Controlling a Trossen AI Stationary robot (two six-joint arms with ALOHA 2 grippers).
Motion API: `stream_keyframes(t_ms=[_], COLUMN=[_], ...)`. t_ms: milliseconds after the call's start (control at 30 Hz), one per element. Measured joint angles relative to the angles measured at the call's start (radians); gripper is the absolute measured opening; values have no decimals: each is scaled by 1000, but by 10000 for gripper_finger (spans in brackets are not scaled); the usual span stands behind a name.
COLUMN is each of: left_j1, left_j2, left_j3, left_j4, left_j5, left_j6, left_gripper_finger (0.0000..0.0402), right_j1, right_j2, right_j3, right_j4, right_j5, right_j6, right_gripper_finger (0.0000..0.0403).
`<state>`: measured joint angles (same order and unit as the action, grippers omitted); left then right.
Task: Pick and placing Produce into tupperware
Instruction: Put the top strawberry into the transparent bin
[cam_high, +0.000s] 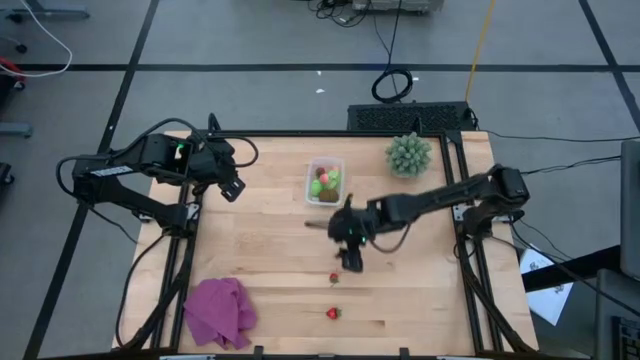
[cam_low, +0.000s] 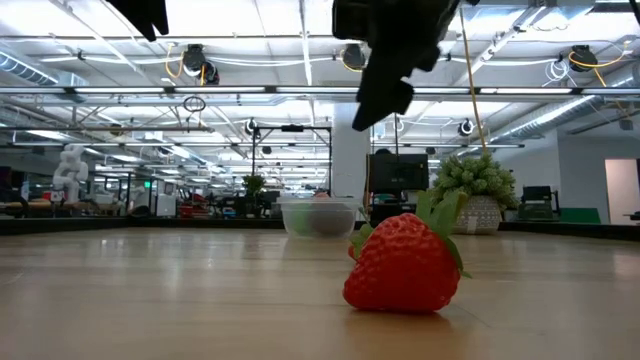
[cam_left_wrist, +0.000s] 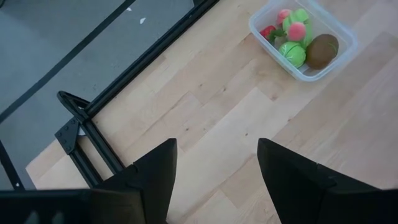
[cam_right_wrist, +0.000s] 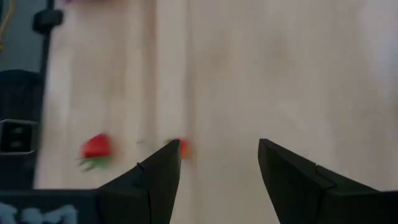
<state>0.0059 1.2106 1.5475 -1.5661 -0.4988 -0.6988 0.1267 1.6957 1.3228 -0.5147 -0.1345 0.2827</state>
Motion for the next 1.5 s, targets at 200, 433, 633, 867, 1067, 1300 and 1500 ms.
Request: stream_keyframes(t_ms=[200,433,633,867,1067,1300,1500], left_j1=[0,-1,-1,-1,-1,-1,-1], left_j2=[0,0,0,0,0,0,0], left_j3=[0,0,0,0,0,0,0], left_j4=[0,0,0,0,0,0,0], left_j5=[28,54,54,54,53,53,53], left_j6=[-25,-38,-38,-21,-20,-20,-19], left_gripper_finger=[228,228,228,228,228,228,228], right_j1=[110,118,91,89,93,104,116], right_j2=[56,151,176,232,251,251,283], right_j3=[0,0,-1,-1,-1,-1,-1], right_j4=[36,81,85,85,87,124,150], right_j5=[3,1,-1,-49,-54,-54,-55], right_j6=[150,214,239,281,282,290,301], right_gripper_finger=[206,206,206,206,206,206,206])
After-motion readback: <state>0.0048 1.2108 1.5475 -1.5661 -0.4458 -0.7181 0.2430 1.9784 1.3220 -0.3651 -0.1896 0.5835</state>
